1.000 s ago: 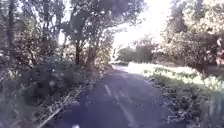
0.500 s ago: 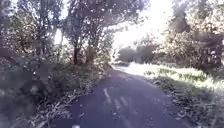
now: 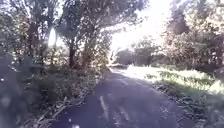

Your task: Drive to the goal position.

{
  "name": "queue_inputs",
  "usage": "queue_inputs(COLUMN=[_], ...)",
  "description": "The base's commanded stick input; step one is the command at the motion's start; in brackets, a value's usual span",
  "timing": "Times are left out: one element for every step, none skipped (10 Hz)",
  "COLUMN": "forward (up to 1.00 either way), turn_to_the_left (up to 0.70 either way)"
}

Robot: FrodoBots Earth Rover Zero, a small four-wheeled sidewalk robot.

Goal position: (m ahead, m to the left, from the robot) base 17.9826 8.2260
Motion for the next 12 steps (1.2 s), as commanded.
queue_inputs(forward=[0.7,0.7,0.7,0.7,0.7,0.7,0.7,0.7,0.7,0.7,0.7,0.7], turn_to_the_left=[-0.14,-0.14,-0.14,-0.14,-0.14,-0.14,-0.14,-0.14,-0.14,-0.14,-0.14,-0.14])
